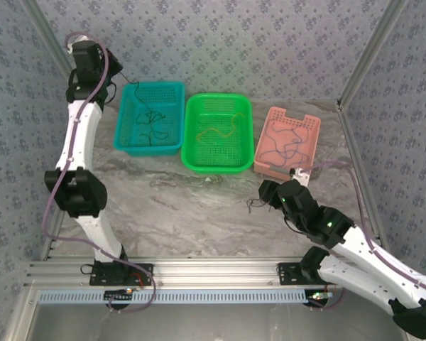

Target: Untangle the cables

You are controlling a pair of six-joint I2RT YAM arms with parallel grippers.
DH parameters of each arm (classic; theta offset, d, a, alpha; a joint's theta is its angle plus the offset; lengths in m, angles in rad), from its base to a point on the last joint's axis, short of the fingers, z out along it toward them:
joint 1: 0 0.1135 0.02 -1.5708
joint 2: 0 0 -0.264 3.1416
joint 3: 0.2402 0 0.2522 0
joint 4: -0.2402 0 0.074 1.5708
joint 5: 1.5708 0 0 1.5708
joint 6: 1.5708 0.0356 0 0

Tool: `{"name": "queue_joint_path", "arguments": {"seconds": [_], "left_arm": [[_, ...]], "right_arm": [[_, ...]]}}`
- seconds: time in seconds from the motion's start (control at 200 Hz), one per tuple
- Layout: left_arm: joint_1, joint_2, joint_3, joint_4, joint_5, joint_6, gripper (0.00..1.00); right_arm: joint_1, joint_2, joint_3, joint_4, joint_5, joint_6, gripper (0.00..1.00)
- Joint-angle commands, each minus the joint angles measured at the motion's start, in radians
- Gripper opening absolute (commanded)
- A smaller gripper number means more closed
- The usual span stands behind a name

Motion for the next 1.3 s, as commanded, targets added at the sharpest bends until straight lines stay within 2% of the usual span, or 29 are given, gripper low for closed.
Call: {"name": "queue_joint_path", "arguments": {"seconds": [0.0, 0.07, 0.185, 0.27, 0.305, 0.425, 0.46, 0.515, 0.605, 0.765, 0.894, 1.034, 1.134, 1.219, 1.294], "left_arm": [[0.003, 0.093, 0.174, -0.056, -0.094, -0.176, 0.00], [-0.003, 0.179, 0.312, -0.140, -0.166, -0.249, 0.00], [-0.035, 0.288, 0.483, -0.242, -0.274, -0.267, 0.00], [-0.081, 0.309, 0.469, -0.245, -0.351, -0.202, 0.00], [-0.097, 0.306, 0.432, -0.239, -0.385, -0.180, 0.04], [-0.117, 0.238, 0.171, -0.137, -0.406, -0.175, 0.34], [-0.115, 0.214, 0.094, -0.123, -0.406, -0.196, 0.46], [-0.116, 0.178, 0.004, -0.106, -0.387, -0.193, 0.72], [-0.130, 0.146, -0.041, -0.171, -0.372, -0.183, 0.81], [-0.147, 0.078, -0.092, -0.308, -0.354, -0.215, 0.83], [-0.166, -0.021, -0.131, -0.399, -0.378, -0.177, 0.87], [-0.161, -0.169, -0.368, -0.412, -0.314, -0.194, 0.87], [-0.154, -0.203, -0.486, -0.387, -0.266, -0.236, 0.87], [-0.138, -0.179, -0.506, -0.286, -0.183, -0.221, 0.80], [-0.140, -0.091, -0.421, -0.268, -0.082, -0.165, 0.70]], "right_arm": [[-0.024, 0.001, -0.015, 0.018, -0.032, -0.025, 0.66], [-0.036, 0.001, -0.018, 0.015, -0.043, -0.031, 0.66], [-0.057, 0.000, -0.029, 0.015, -0.062, -0.037, 0.66], [-0.083, 0.000, -0.044, 0.033, -0.087, -0.041, 0.66], [-0.095, 0.000, -0.052, 0.046, -0.102, -0.042, 0.66], [-0.132, 0.003, -0.070, 0.074, -0.146, -0.046, 0.65], [-0.136, 0.003, -0.072, 0.075, -0.152, -0.045, 0.65], [-0.138, 0.001, -0.071, 0.074, -0.157, -0.047, 0.65], [-0.137, -0.005, -0.072, 0.074, -0.160, -0.047, 0.64], [-0.138, -0.010, -0.067, 0.080, -0.172, -0.041, 0.64], [-0.132, -0.025, -0.062, 0.065, -0.173, -0.046, 0.63], [-0.133, -0.064, -0.066, 0.026, -0.165, -0.045, 0.63], [-0.134, -0.089, -0.075, 0.019, -0.171, -0.048, 0.63], [-0.132, -0.091, -0.074, 0.012, -0.187, -0.051, 0.62], [-0.131, -0.094, -0.072, 0.005, -0.192, -0.049, 0.62]]}}
